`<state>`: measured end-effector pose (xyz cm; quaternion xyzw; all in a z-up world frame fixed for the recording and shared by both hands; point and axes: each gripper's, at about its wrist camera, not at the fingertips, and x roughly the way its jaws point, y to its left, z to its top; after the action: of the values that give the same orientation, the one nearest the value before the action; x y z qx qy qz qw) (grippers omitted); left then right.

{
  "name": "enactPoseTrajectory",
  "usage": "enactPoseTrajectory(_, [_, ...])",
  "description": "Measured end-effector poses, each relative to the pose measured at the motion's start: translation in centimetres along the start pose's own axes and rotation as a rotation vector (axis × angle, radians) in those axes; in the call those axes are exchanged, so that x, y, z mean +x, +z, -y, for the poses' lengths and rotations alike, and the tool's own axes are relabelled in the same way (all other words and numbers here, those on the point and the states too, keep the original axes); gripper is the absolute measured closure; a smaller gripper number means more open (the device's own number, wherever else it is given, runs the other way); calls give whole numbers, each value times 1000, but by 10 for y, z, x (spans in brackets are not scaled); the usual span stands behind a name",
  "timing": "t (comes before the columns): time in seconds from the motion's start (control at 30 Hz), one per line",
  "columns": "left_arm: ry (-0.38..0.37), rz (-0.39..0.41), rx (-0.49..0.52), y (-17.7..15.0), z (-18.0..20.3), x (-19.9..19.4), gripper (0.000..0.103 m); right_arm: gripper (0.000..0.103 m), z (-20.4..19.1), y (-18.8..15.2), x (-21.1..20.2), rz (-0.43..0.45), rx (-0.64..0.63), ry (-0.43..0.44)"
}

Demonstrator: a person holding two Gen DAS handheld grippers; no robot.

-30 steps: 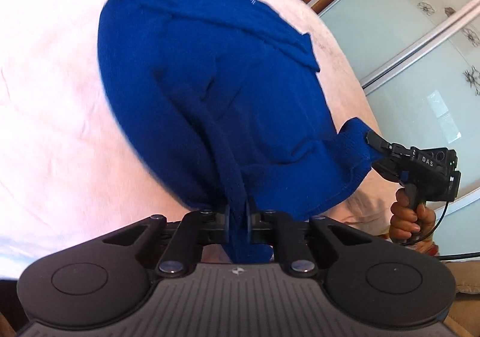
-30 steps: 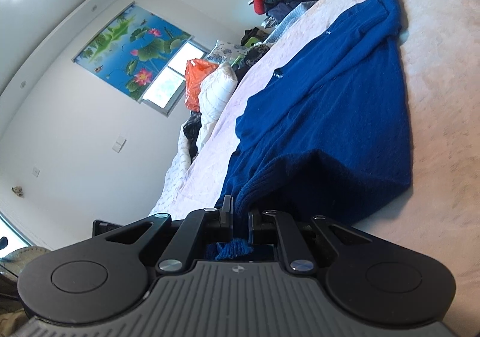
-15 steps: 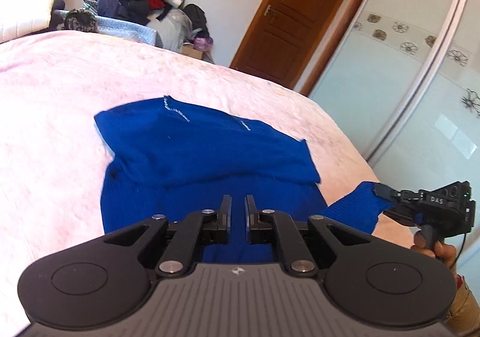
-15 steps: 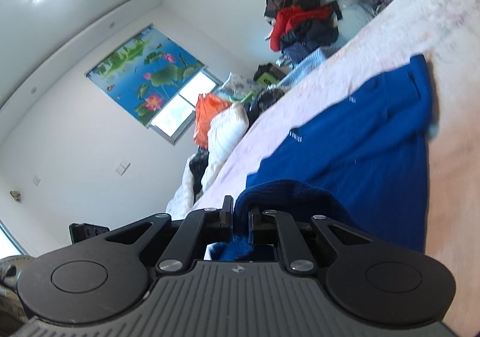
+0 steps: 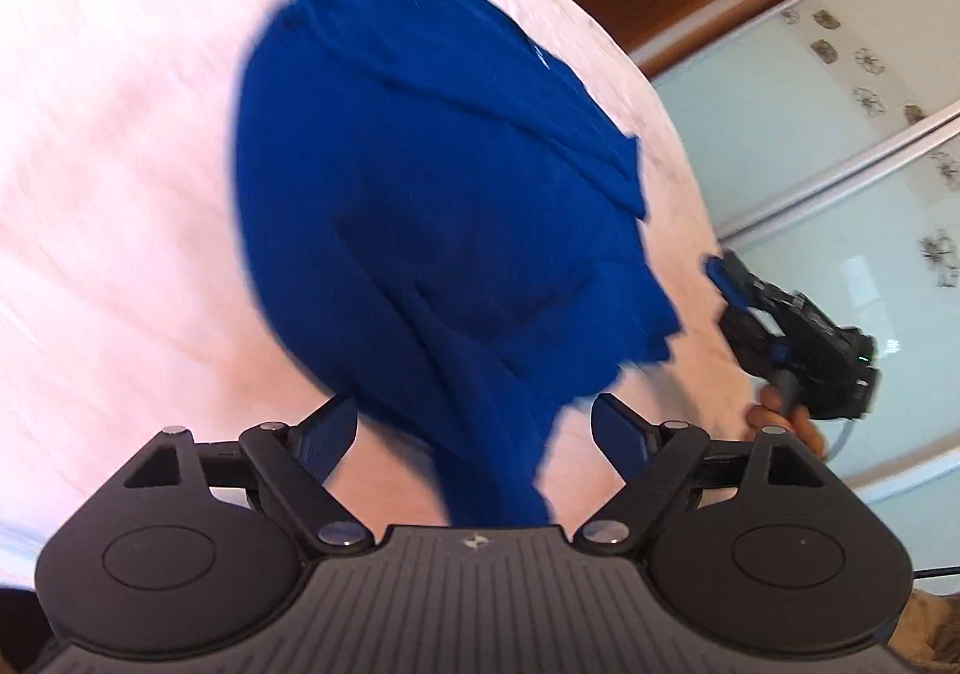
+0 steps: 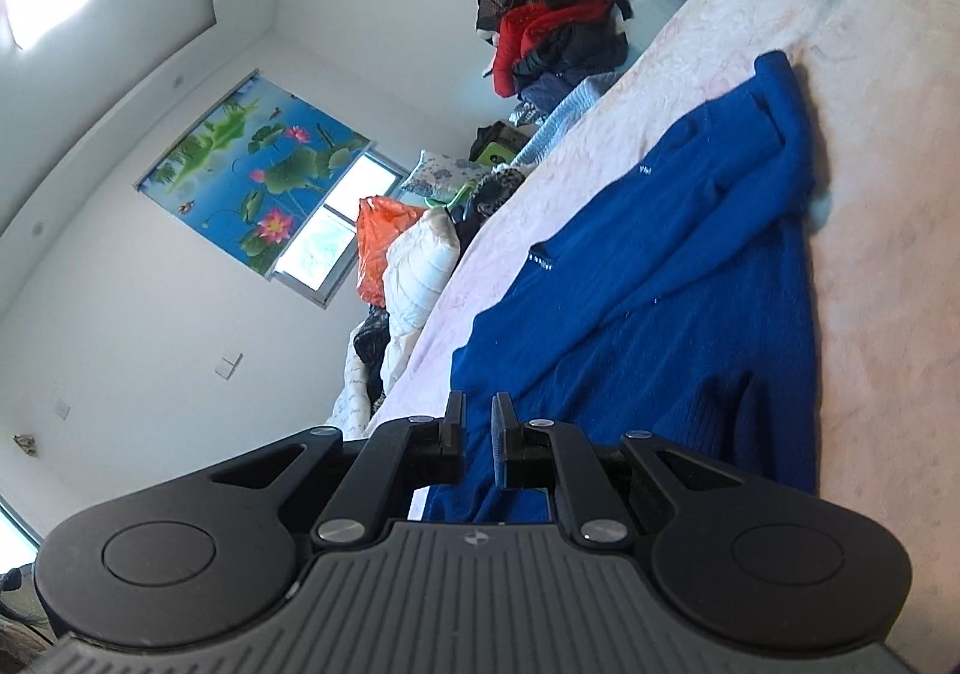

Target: Fold small clothes

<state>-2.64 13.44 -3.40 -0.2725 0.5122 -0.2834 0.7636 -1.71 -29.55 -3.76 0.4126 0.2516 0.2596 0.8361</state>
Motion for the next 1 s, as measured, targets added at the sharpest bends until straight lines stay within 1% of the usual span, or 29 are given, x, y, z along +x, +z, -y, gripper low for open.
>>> enactPoseTrajectory(0.03, [-41,-15,-22,-2,0,7,17,85,1,-1,-1,6,2,-27])
enactPoseTrajectory(0.07, [-70,-44,-33,-4,3,16,17,80,2,0,-3,16,7,-63])
enactPoseTrajectory(0.1, [-77,-74,-31,-5,5,26,17,74,5,2,-8,32,1,-115])
enactPoseTrajectory(0.13, [-62,-89,-27,-7,7,35,17,63,5,3,-13,49,-21,-179])
enactPoseTrajectory(0.17, [-50,-85,-16,-9,8,40,17,58,5,2,-18,57,-51,-249])
enactPoseTrajectory(0.2, [-58,-67,-1,-9,10,41,17,58,6,1,-21,56,-69,-299])
enactPoseTrajectory(0.23, [-55,-67,2,-8,11,43,18,57,9,-1,-24,51,-71,-326])
enactPoseTrajectory(0.27, [-58,-64,-2,-5,11,43,18,56,13,-3,-27,45,-56,-334])
enactPoseTrajectory(0.3, [-52,-62,-2,-5,11,43,31,55,16,-6,-28,41,-40,-330])
enactPoseTrajectory(0.33, [-33,-67,8,-4,12,44,55,55,19,-8,-28,39,-30,-320])
enactPoseTrajectory(0.37, [0,-85,26,-4,13,45,64,55,21,-10,-28,36,-19,-303])
enactPoseTrajectory(0.4, [32,-92,43,-5,14,46,77,55,23,-11,-26,34,-4,-286])
enactPoseTrajectory(0.43, [57,-88,57,-5,14,44,87,55,25,-12,-22,31,8,-267])
enactPoseTrajectory(0.5, [79,-80,77,-8,15,42,92,55,25,-13,-12,7,11,-214])
enactPoseTrajectory(0.53, [88,-63,94,-9,17,40,93,56,24,-14,-6,-6,2,-216])
enactPoseTrajectory(0.57, [95,-38,120,-10,22,36,93,57,22,-15,1,-28,-18,-245])
enactPoseTrajectory(0.6, [100,-11,146,-10,26,32,94,62,21,-16,7,-52,-46,-282])
enactPoseTrajectory(0.67, [105,39,187,-9,34,22,94,92,20,-17,16,-72,-82,-349])
enactPoseTrajectory(0.73, [120,98,231,-3,42,12,94,92,17,-16,14,-49,-86,-337])
enactPoseTrajectory(0.83, [136,195,308,11,56,-3,94,93,5,-6,8,-9,-94,-272])
enactPoseTrajectory(0.9, [141,249,334,25,62,-9,94,93,-2,4,6,16,-101,-229])
enactPoseTrajectory(1.0, [141,309,348,45,68,-15,94,93,-12,19,9,50,-118,-189])
